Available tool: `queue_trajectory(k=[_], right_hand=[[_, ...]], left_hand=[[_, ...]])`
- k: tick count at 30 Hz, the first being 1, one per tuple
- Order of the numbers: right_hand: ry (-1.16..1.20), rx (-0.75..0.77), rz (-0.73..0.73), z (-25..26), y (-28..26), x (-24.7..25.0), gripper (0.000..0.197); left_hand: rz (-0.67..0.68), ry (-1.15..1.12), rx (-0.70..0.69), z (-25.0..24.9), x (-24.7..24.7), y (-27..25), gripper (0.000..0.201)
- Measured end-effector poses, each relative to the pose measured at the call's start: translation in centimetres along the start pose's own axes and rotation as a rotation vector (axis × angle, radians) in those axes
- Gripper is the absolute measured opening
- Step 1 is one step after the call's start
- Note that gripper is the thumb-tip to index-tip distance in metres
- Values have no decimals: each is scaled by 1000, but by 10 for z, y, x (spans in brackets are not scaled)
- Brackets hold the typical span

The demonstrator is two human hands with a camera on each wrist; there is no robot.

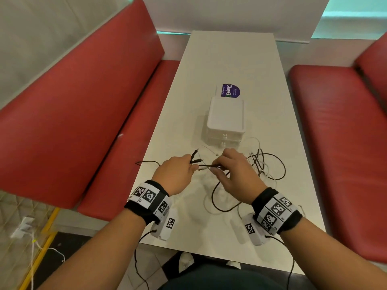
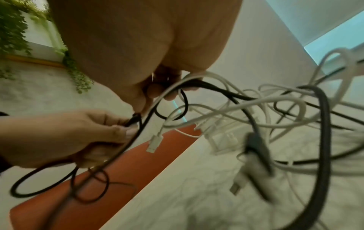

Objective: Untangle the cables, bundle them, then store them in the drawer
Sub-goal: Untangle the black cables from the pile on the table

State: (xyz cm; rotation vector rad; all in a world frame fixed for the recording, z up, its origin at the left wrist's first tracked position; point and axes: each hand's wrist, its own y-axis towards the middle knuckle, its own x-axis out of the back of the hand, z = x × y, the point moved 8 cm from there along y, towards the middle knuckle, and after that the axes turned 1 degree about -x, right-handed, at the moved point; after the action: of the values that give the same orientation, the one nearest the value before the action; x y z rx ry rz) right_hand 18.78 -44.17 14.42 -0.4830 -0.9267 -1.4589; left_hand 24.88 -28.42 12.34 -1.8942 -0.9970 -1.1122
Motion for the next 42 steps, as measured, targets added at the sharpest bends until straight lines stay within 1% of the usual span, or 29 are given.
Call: queue_trajectory(k=[1, 2, 4, 6, 7, 8, 9, 10, 12, 13, 14, 16, 18, 20, 22, 24, 26, 27, 28, 30, 32, 33, 35, 36, 37, 38, 40, 41, 42], right_hand=[[65, -48, 34, -2, -2, -6, 9], [127, -153, 107, -10, -4, -15, 13], [130, -352, 308, -29, -11, -38, 20], [23, -367, 451, -35, -15, -53, 23], [0, -351, 477, -34, -14, -58, 23], [-7, -330, 469, -32, -10, -58, 22], [-3, -301, 410, -31, -5, -54, 21], [6, -269, 296, -29, 0, -43, 20], [-2, -168, -37, -22, 7, -8, 19], [-31, -100, -153, -15, 6, 5, 18], [-41, -51, -200, -8, 4, 10, 18], [8, -71, -147, -12, -2, 1, 16], [12, -189, -20, -33, -8, -20, 16], [-30, -247, 122, -48, -16, -41, 22], [-37, -261, 189, -51, -18, -50, 30], [31, -322, 173, -51, -14, -43, 28], [108, -324, 52, -47, -9, -23, 25], [128, -276, -27, -39, -7, -12, 24], [129, -202, -86, -28, -6, -4, 25], [120, -95, -130, -8, -8, -2, 29], [169, -138, -93, -8, -9, -8, 28], [161, -192, -24, -13, -9, -16, 27], [32, -290, 194, -24, -9, -36, 26], [-38, -318, 282, -26, -11, -44, 27], [-72, -331, 329, -24, -11, -49, 28], [-73, -326, 333, -20, -9, -50, 28], [-15, -262, 244, -6, -2, -45, 24], [34, -235, 169, -1, 2, -40, 22], [87, -223, 86, 1, 4, -33, 20]], left_hand=[[-63, 6, -2, -1, 7, -1, 25], [-125, -32, -20, -2, 14, -1, 20], [-175, -287, -79, -9, 27, -5, 5], [-186, -526, -131, -19, 36, -12, 20], [-211, -574, -146, -20, 38, -15, 25], [-238, -565, -157, -20, 40, -16, 25], [-263, -518, -158, -16, 41, -15, 23], [-264, -437, -147, -11, 40, -13, 19], [-173, -290, -84, 4, 28, -7, 8], [-115, -253, -55, 9, 20, -7, 8], [-77, -221, -41, 10, 16, -9, 14], [-85, -230, -60, 3, 18, -12, 16], [-142, -461, -72, -5, 33, -13, 9], [-133, -722, -88, -13, 43, -12, 6], [-121, -762, -99, -18, 45, -13, 12], [-122, -647, -51, -9, 40, -13, 8], [-81, -290, 35, 9, 26, -10, 14], [-36, -105, 83, 19, 19, -10, 12], [-13, 0, 125, 26, 12, -11, 9], [4, 59, 178, 30, 3, -12, 9], [12, 92, 210, 29, -1, -11, 13], [5, 125, 202, 29, -2, -9, 21], [-75, 209, 124, 25, 2, -7, 45], [-123, 200, 52, 18, 4, -8, 52], [-138, 141, -47, 7, 3, -9, 51], [-121, 42, -142, -5, -1, -12, 42], [-42, -154, -187, -23, -10, -17, 18], [-5, -232, -156, -24, -16, -16, 15], [4, -299, -120, -25, -18, -16, 20]])
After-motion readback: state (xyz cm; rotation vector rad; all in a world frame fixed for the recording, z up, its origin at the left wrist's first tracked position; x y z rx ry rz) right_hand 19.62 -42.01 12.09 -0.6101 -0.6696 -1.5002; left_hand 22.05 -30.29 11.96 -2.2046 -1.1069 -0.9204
